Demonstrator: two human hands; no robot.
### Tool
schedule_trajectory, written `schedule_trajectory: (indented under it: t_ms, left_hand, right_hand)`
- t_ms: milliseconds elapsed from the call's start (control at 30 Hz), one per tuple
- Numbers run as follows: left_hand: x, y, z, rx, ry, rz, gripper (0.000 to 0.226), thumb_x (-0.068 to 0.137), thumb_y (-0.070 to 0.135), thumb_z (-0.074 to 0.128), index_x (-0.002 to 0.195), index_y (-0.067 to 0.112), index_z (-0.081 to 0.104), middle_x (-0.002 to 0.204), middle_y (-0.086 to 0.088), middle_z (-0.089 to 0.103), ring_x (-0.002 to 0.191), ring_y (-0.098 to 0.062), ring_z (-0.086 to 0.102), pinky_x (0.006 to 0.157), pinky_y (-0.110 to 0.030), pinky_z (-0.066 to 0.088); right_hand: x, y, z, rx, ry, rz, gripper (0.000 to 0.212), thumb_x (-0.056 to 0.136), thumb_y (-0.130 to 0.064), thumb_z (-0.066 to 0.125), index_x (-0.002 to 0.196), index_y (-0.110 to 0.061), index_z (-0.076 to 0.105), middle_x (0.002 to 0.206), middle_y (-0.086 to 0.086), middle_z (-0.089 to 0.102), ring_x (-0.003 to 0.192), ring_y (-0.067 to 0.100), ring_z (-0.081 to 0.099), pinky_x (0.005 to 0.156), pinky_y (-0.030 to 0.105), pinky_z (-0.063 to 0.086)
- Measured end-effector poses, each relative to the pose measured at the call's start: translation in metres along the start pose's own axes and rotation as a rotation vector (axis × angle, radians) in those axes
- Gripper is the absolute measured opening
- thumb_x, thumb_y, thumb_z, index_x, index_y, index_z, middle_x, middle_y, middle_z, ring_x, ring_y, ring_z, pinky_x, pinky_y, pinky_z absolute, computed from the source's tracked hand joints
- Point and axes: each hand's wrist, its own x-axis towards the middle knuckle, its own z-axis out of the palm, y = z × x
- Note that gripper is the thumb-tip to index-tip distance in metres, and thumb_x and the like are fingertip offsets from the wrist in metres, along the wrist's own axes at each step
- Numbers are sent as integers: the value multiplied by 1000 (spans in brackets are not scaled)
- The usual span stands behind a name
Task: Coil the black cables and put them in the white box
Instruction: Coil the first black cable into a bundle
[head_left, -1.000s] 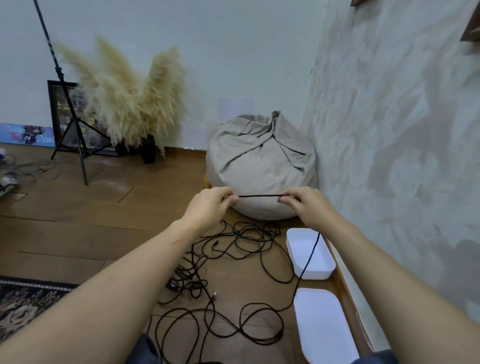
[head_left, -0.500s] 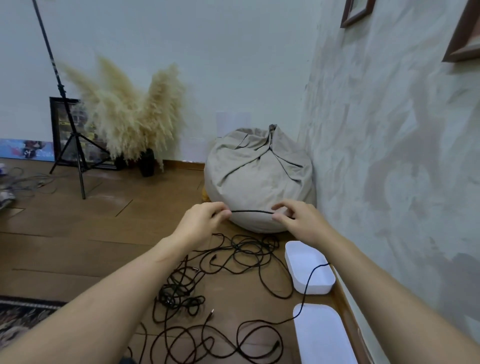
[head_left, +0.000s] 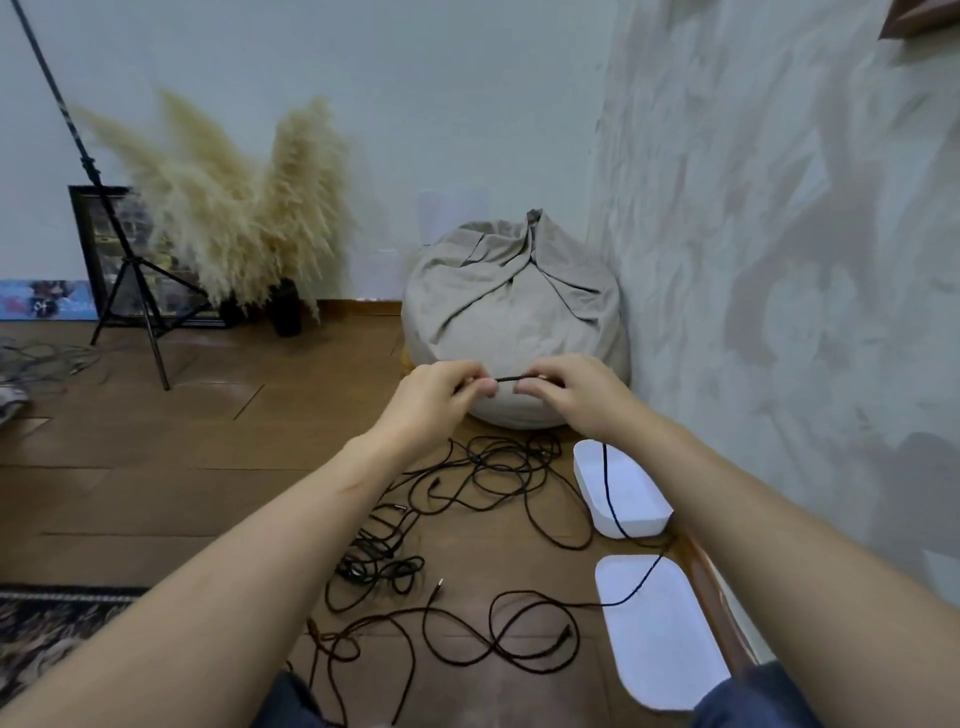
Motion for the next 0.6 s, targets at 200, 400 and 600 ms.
schedule_trajectory:
  t_ms: [200,400,600]
  left_hand:
    - [-8,-33,-13,70,44,-114,24,103,41,53,91,29,69,70,7,64,67,-11,57,60,-35,44]
    - [0,-8,0,-23,-10,-32,21,102,41,56,92,29,71,74,7,67,70,-11,61,65,-37,48]
    - [-9,-34,-9,-52,1,-164,25,104,39,53,88,30,70,57,21,57,57,-3,48,57,-29,37]
  right_hand:
    - [-16,36,-10,-98,86,225,19,96,-44,59,108,-35,71,99,-5,72,97,22,63,83,40,50]
    - [3,-7,11,-2,34,-7,24,101,-35,56,115,-25,72,95,-11,66,92,11,58,73,28,38]
    - [-11,21,-6,-26,98,152,18,98,-39,58,109,-32,71,79,-14,62,85,15,59,69,32,38]
